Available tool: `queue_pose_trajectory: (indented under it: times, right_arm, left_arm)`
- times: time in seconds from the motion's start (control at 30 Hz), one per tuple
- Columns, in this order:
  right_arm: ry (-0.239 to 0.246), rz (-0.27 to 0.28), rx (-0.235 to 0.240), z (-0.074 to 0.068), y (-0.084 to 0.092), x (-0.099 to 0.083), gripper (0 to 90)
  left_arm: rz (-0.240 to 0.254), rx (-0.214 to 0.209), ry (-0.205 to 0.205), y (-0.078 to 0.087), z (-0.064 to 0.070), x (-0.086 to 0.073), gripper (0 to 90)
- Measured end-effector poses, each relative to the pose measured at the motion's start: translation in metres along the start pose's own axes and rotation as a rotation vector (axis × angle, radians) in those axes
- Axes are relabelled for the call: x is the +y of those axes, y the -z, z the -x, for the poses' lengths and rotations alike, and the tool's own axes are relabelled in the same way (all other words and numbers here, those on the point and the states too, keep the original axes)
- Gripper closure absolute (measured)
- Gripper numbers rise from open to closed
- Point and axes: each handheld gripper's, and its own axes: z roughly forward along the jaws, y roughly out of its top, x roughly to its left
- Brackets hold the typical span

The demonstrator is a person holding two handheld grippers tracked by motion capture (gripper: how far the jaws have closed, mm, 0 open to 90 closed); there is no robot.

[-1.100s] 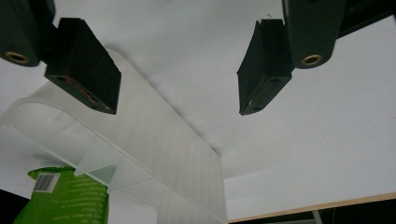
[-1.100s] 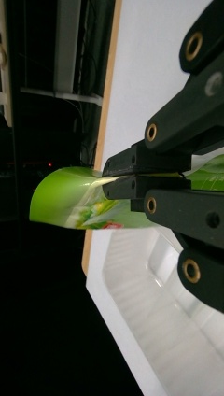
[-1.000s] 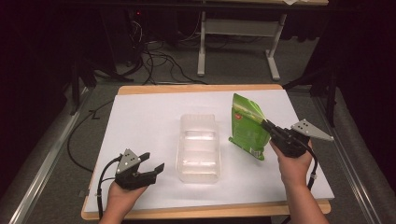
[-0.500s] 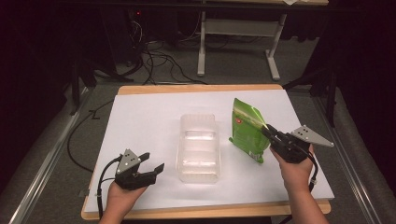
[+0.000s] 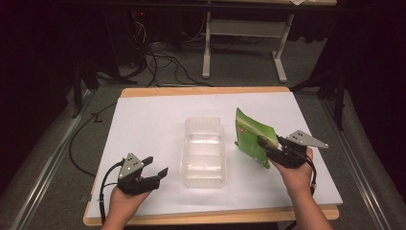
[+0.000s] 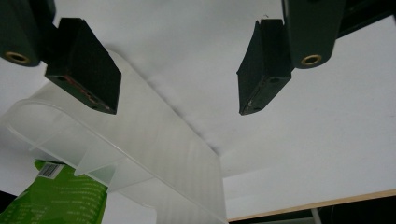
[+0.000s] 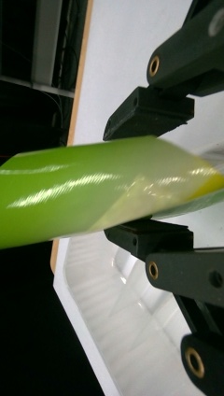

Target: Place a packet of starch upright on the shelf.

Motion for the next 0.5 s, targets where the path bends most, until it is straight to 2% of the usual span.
queue_pose_trajectory:
  times: [0.2, 0.37, 0.47, 0.5]
  right_arm:
    - [-0.029, -0.046, 0.048, 0.004, 0.000, -0.011, 47.2]
    - [-0.026, -0.066, 0.058, 0.002, -0.002, -0.015, 46.8]
    - [-0.020, -0.078, 0.057, 0.002, -0.004, -0.016, 48.5]
    - [-0.008, -0.076, 0.061, 0.002, -0.005, -0.017, 55.7]
  left_arm:
    - [0.002, -0.002, -0.001, 0.000, 0.000, 0.000, 30.9]
    - [0.000, -0.006, -0.004, -0.001, 0.001, 0.000, 30.9]
    - [0.002, -0.006, -0.002, -0.001, 0.001, 0.000, 30.9]
    - [-0.001, -0.007, -0.003, -0.001, 0.001, 0.000, 30.9]
